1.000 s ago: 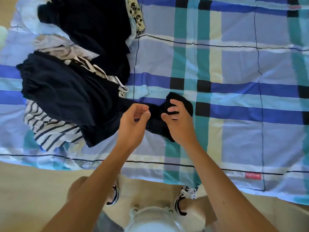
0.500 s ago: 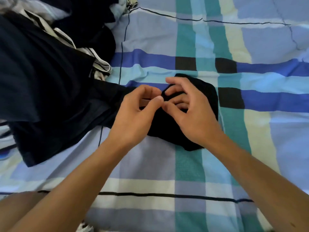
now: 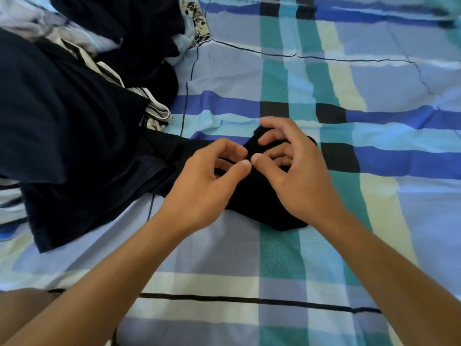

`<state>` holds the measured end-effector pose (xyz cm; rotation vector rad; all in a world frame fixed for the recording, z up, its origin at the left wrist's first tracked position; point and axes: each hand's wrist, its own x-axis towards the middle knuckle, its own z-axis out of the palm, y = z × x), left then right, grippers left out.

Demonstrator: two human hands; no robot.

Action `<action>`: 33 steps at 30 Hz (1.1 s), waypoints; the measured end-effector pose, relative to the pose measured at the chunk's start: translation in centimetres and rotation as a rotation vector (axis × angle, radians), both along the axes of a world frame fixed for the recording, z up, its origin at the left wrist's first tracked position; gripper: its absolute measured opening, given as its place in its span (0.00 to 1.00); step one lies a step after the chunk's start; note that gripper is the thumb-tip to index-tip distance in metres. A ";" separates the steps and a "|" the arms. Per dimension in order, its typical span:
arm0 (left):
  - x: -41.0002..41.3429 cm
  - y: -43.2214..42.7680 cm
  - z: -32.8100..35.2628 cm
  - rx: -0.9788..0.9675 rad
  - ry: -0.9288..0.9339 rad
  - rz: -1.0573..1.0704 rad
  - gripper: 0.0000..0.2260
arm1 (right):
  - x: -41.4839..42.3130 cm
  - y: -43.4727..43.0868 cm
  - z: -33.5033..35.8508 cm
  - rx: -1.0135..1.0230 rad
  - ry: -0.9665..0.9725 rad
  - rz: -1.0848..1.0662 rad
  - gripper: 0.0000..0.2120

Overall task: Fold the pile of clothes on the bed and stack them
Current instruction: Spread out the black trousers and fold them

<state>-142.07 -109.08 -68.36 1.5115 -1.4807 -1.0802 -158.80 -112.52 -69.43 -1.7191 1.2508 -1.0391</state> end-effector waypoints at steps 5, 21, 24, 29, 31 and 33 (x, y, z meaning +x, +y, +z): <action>0.4 0.0 0.5 -0.007 -0.052 0.006 0.11 | -0.6 0.1 -0.5 0.014 0.006 -0.036 0.22; -0.7 0.7 1.3 -0.209 -0.332 -0.029 0.10 | -0.5 0.9 0.3 -0.147 0.190 0.103 0.24; -0.4 1.3 1.7 -0.206 -0.384 -0.024 0.11 | -0.4 1.4 0.6 -0.183 0.261 0.121 0.23; 0.1 2.8 2.7 -0.199 -0.393 0.021 0.12 | -0.8 2.2 1.4 -0.200 0.295 0.103 0.23; 0.2 3.1 3.0 -0.193 -0.392 0.032 0.13 | -1.1 2.6 1.7 -0.192 0.314 0.104 0.23; 0.7 3.1 3.2 -0.186 -0.408 0.054 0.13 | -1.3 2.9 1.8 -0.177 0.326 0.115 0.23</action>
